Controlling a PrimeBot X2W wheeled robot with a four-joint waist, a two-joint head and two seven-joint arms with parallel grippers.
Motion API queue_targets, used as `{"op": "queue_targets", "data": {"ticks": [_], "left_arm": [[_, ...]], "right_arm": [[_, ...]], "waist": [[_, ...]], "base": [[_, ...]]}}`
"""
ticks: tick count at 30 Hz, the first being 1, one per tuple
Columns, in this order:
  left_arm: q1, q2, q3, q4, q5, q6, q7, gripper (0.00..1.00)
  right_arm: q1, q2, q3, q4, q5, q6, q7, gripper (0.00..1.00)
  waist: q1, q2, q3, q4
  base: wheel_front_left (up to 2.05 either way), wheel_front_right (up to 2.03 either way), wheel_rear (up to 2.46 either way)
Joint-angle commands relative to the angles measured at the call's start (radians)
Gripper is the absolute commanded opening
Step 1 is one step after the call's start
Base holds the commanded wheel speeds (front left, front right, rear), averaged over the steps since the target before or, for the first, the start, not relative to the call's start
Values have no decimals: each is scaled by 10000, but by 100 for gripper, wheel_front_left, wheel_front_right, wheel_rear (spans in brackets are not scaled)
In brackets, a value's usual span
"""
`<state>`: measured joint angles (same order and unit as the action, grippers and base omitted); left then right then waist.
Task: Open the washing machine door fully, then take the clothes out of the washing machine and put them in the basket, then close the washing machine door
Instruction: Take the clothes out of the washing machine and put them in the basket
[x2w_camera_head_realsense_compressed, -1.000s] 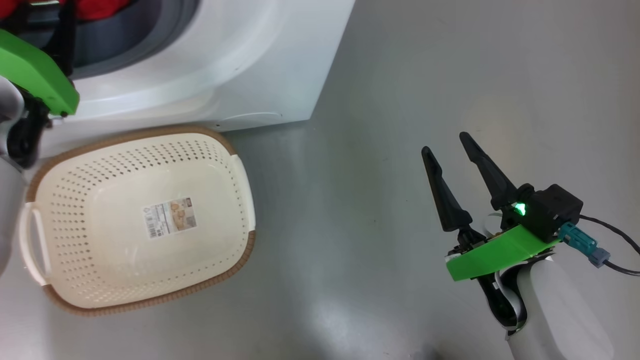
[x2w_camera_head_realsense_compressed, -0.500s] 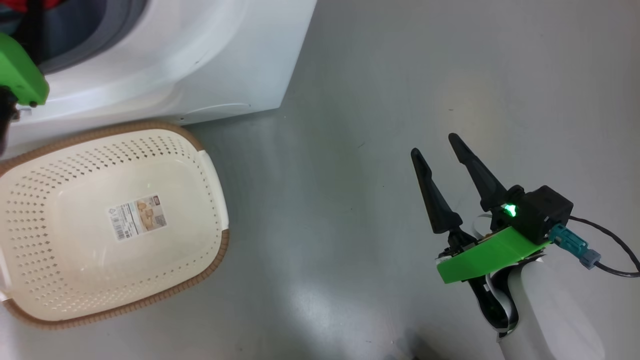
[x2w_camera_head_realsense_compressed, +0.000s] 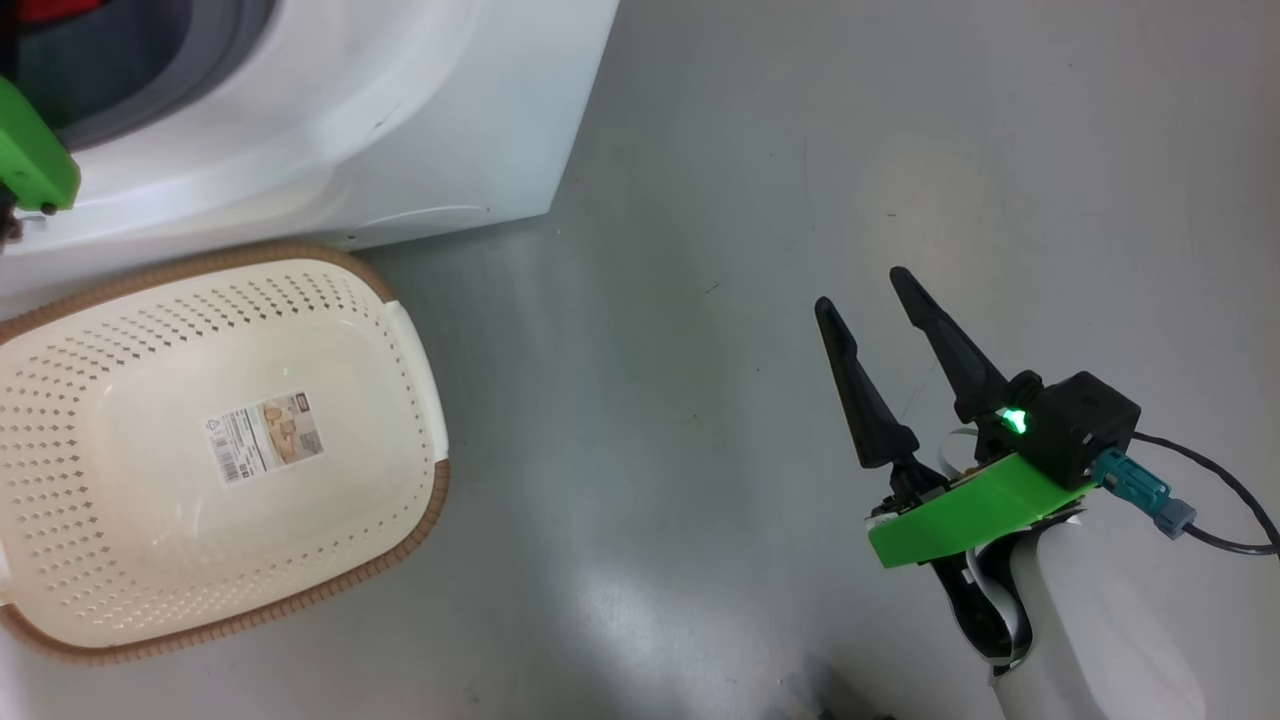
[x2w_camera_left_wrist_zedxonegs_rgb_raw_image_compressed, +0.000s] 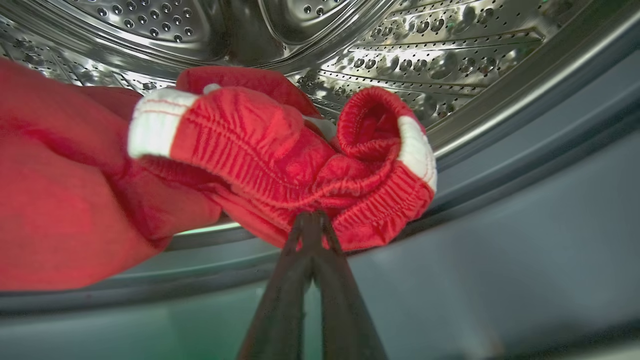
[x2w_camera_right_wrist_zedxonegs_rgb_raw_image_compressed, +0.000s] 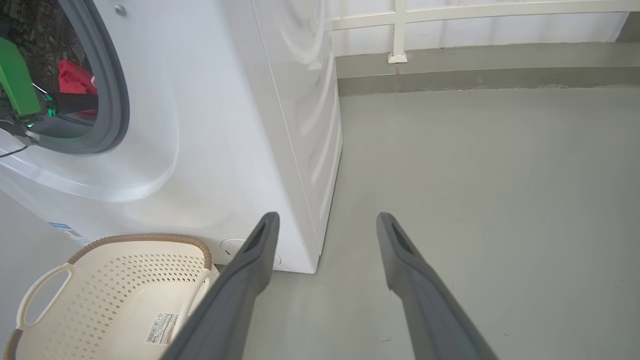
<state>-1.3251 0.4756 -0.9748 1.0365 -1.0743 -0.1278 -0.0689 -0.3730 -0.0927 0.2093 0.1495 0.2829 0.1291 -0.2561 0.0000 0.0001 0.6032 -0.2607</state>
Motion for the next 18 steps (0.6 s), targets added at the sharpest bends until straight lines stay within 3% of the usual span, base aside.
{"op": "queue_targets", "data": {"ticks": [1,18], "left_arm": [[-381,433,106,-140,-178,-29,-107,0],[214,157,-290,-766,-1539,-29,-1497,0]], "right_arm": [[-18,50,176,-248,-125,16,-57,100],[99,-189,-28,-175,-135,16,-57,100]], "waist": [[0,-1,-3,10],[0,-1,-568,633]], "base": [[0,0,0],[0,0,0]]}}
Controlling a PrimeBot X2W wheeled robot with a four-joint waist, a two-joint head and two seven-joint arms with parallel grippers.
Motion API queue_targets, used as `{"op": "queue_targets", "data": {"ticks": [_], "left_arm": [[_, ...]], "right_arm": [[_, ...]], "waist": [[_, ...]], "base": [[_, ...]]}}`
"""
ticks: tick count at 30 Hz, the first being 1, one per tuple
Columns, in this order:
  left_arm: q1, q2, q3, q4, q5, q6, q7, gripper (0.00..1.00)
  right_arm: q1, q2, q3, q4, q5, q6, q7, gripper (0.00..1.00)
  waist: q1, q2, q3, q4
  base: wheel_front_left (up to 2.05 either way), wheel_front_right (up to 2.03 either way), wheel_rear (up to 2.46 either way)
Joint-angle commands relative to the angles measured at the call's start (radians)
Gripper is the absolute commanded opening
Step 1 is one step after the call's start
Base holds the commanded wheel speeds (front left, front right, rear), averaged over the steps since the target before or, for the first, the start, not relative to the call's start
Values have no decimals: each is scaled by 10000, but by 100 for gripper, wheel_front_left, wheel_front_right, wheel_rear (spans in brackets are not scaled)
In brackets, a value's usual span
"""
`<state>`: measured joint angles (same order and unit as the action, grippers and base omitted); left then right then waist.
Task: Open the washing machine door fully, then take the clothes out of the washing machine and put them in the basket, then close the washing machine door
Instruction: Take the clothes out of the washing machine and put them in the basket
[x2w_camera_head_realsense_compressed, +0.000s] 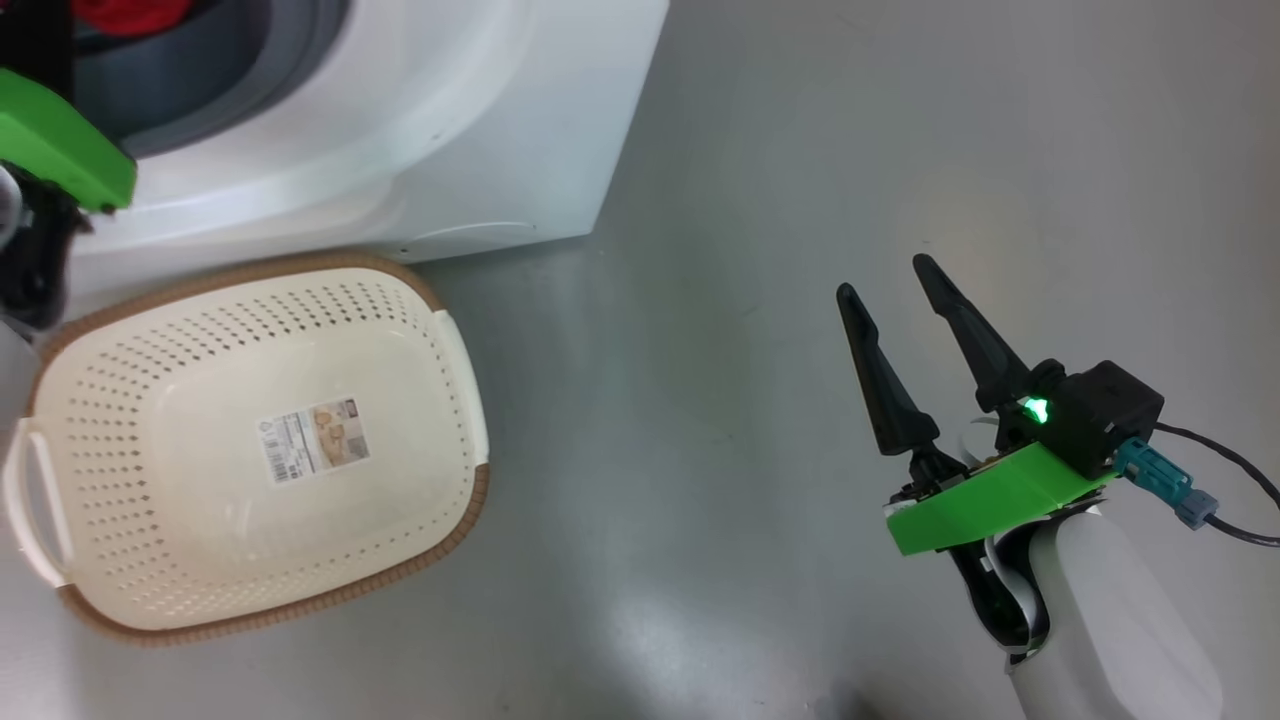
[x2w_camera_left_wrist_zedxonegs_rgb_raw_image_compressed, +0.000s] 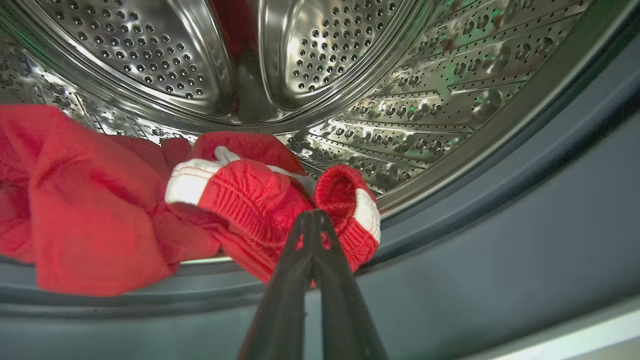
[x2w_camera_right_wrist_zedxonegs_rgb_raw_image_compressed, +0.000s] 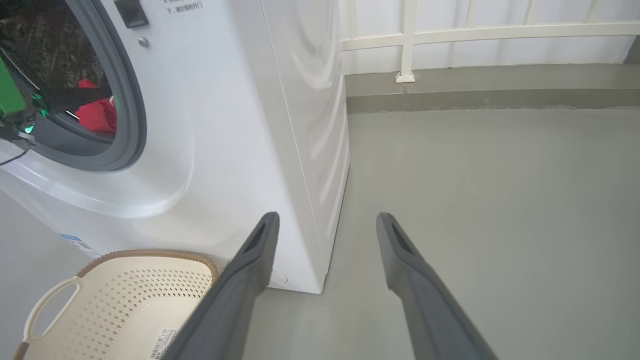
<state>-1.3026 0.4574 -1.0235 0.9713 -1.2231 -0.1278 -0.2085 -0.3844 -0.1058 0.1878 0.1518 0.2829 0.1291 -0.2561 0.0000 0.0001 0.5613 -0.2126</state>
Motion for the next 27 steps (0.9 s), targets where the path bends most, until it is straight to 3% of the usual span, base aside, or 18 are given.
{"op": "queue_targets", "data": {"ticks": [1,10,18,26,27], "left_arm": [[64,334,175,-171,-113,-29,-176,0],[741,310,570,-888,-166,-29,-524,0],[2245,188,2990,-1966,1348,-29,-530,0],[4214,-341,5229,-3033,3469,-29,-531,0],[4457,-430,5482,-3151,3728,-29,-531,6]], "right_arm": [[218,-83,182,-190,-130,16,-57,100],[417,-383,-18,-154,-83,16,-57,100],[677,-638,-295,-175,-48,16,-57,100],[1024,-824,-500,-184,-5,16,-57,100],[1065,-846,-512,-179,5,16,-57,100]], "waist": [[0,-1,-208,206],[0,-1,-757,755],[0,-1,-1274,1218],[0,-1,-1759,1632],[0,-1,-1817,1670]], "base": [[0,0,0],[0,0,0],[0,0,0],[0,0,0],[0,0,0]]}}
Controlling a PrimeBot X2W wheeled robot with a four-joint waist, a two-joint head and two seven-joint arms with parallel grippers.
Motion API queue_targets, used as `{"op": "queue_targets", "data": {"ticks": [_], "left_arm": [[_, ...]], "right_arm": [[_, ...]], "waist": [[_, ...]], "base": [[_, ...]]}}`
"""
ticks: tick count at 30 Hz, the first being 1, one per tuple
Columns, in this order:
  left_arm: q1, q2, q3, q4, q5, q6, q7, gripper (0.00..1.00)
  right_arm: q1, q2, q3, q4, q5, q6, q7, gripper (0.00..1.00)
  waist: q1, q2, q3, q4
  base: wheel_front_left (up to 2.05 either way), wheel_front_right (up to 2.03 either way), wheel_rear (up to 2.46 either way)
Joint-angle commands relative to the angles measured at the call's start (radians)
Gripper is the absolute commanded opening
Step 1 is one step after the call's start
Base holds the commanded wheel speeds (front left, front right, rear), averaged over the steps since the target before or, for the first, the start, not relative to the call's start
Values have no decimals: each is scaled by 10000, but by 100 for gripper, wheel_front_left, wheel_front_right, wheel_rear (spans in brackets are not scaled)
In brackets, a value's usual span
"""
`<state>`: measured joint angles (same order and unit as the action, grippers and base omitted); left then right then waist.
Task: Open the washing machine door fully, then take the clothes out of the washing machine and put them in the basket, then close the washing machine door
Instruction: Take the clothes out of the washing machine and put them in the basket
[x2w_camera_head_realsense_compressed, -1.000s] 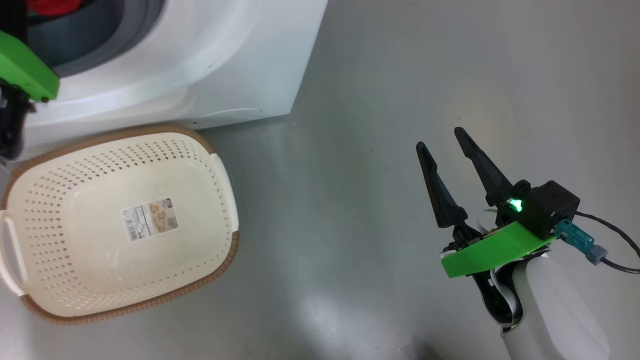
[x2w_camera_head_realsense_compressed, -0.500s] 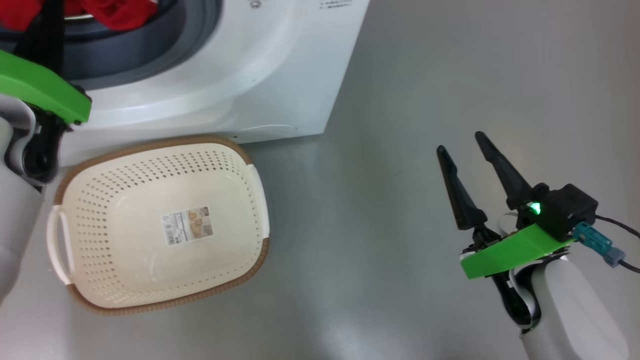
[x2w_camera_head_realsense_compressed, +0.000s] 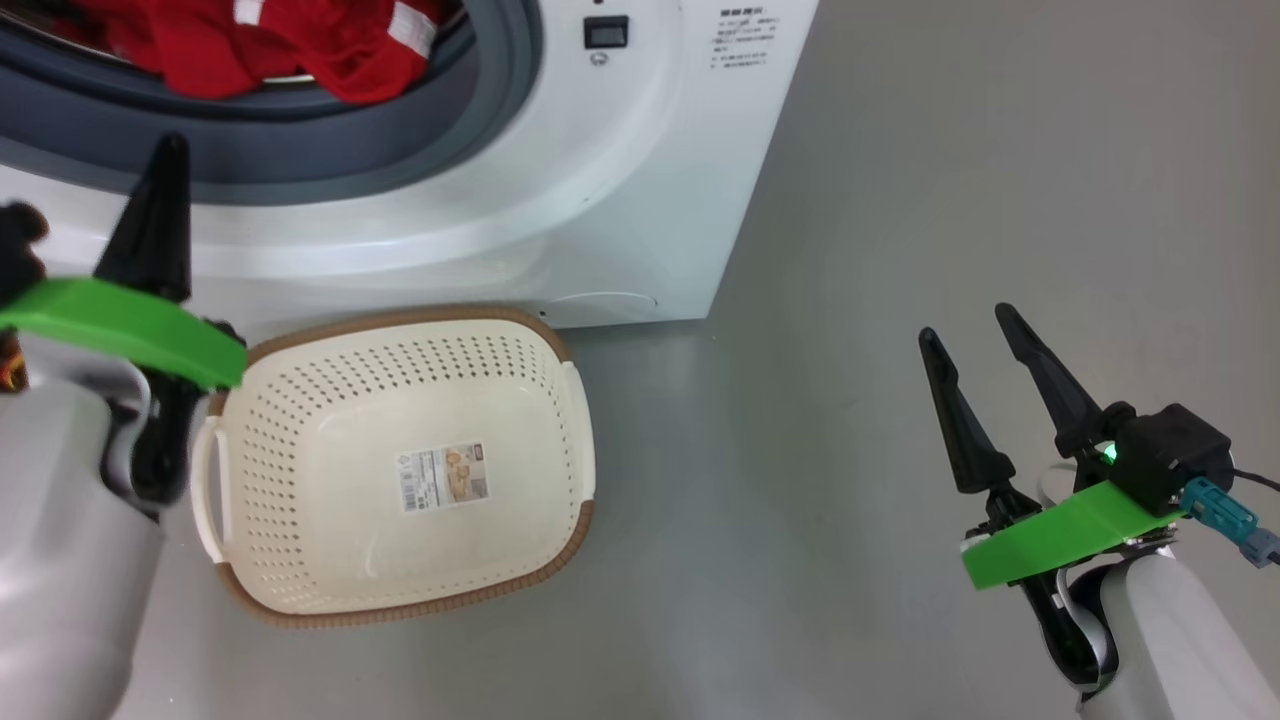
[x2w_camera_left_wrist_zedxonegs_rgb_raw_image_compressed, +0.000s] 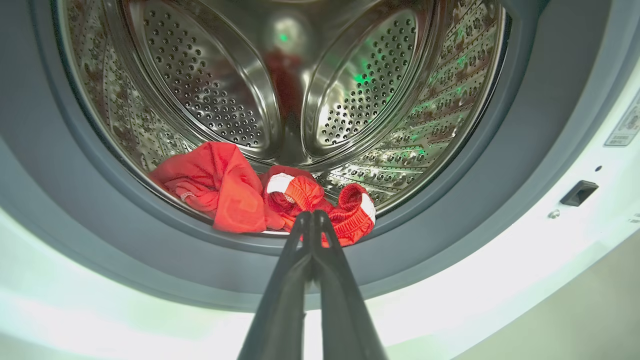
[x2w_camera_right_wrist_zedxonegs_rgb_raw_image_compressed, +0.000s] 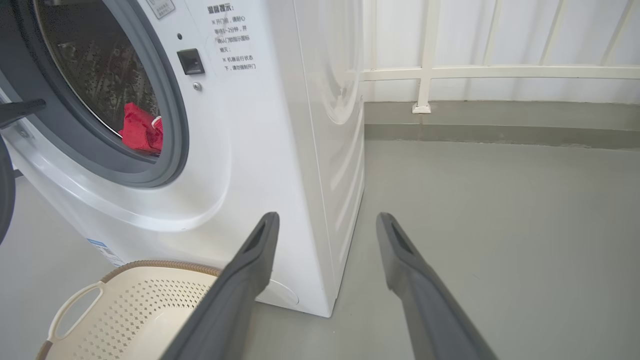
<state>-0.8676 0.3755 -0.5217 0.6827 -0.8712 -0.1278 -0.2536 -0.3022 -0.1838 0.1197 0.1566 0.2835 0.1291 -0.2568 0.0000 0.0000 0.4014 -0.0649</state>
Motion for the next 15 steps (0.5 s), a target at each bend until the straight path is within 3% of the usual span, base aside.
{"op": "queue_targets", "data": {"ticks": [1,3,5,15], "left_arm": [[352,302,713,-387,462,-29,-81,17],[860,129,1120,-620,956,-29,-81,47],[1318,-18,1494,-836,1414,-29,-81,99],[3578,-700,3142,-1967,3068,-29,-81,100]], "right_arm": [[283,-86,161,-217,10,16,-49,100],[367,-128,144,-193,37,16,-49,100],[464,-177,107,-180,72,16,-49,100],[1116,-356,7,-174,235,16,-49,100]], "waist": [[0,0,-290,224],[0,0,-433,277],[0,0,-565,339],[0,0,-1322,511]], "base": [[0,0,0],[0,0,0],[0,0,0],[0,0,0]]}}
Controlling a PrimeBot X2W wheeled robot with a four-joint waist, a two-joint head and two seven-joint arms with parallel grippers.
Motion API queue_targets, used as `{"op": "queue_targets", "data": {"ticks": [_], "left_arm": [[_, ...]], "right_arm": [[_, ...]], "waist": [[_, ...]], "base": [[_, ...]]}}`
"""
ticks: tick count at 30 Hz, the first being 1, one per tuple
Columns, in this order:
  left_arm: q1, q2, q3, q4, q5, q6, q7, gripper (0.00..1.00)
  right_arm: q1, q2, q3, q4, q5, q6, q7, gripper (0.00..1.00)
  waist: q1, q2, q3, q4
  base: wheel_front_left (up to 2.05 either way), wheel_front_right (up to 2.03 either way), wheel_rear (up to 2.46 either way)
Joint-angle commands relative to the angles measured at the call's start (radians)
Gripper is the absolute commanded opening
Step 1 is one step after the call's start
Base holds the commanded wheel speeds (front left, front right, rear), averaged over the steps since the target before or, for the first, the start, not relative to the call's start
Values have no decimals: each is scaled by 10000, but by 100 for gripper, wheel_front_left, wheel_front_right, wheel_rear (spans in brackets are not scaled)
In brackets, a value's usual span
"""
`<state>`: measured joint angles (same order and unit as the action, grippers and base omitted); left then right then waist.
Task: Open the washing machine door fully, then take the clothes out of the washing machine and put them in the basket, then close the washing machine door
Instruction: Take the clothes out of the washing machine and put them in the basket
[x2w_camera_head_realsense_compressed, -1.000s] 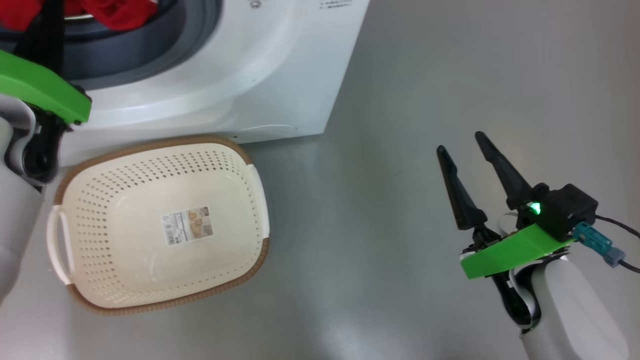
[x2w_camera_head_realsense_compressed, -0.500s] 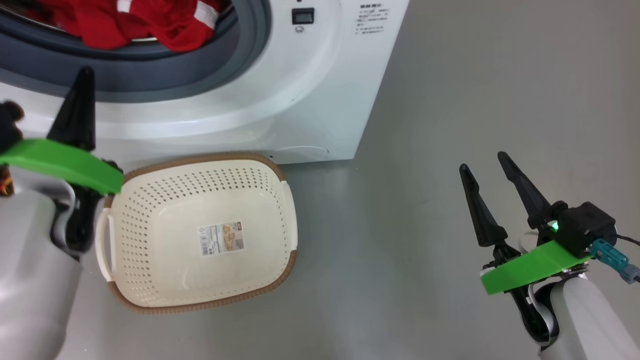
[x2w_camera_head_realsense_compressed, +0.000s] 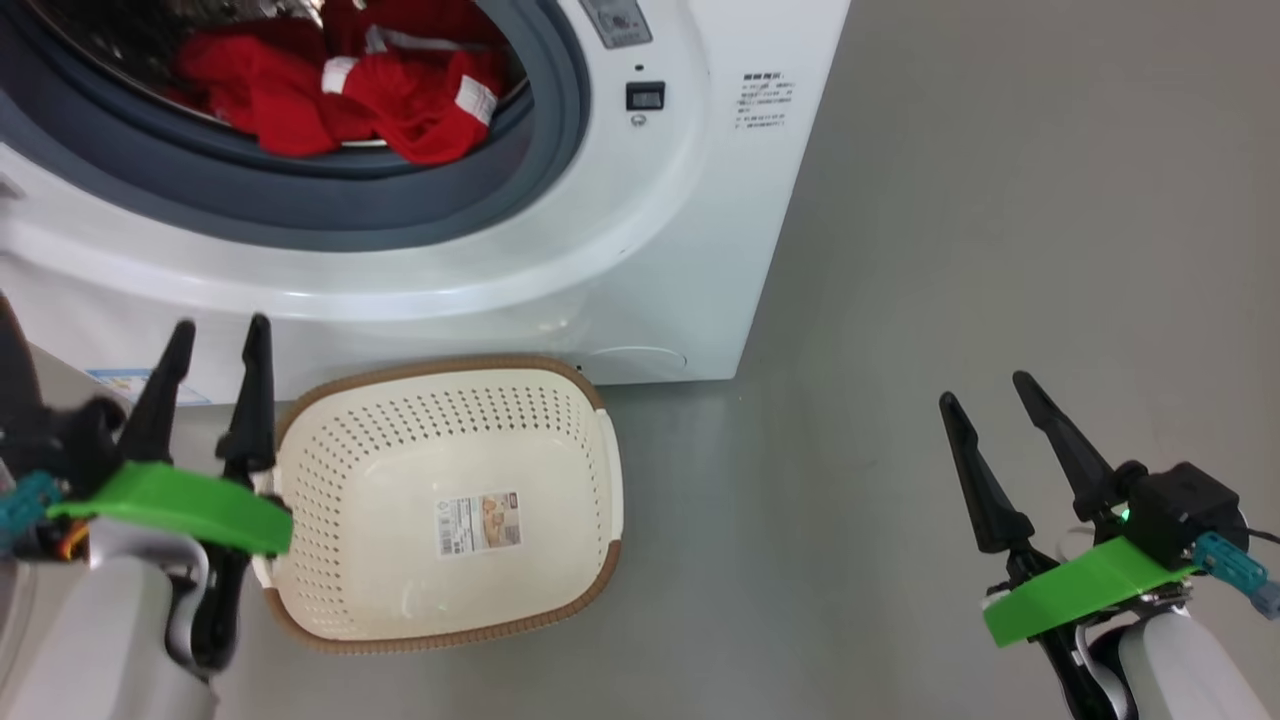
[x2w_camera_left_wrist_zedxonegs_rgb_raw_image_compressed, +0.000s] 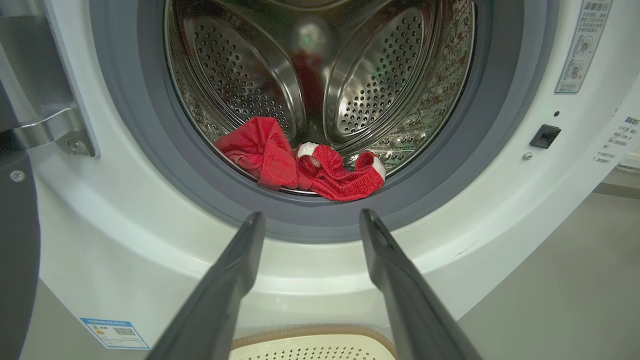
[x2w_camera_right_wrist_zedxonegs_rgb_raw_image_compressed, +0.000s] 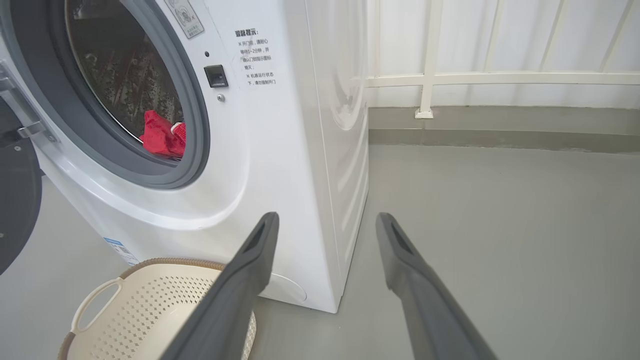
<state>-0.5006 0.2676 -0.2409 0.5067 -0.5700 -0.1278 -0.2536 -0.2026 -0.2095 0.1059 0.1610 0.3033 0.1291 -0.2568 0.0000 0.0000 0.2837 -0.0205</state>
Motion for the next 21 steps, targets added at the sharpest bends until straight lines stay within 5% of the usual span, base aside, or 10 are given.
{"op": "queue_targets", "data": {"ticks": [1,21], "left_arm": [[126,335,469,-322,176,-29,-81,100],[3675,-691,2387,-2628,1783,-29,-82,100]], "right_arm": [[184,-116,137,-228,52,16,-49,100],[1222,-202,-151,-347,202,16,-49,100]], "waist": [[0,0,-200,74],[0,0,-846,170]], "base": [[0,0,0],[0,0,0]]}}
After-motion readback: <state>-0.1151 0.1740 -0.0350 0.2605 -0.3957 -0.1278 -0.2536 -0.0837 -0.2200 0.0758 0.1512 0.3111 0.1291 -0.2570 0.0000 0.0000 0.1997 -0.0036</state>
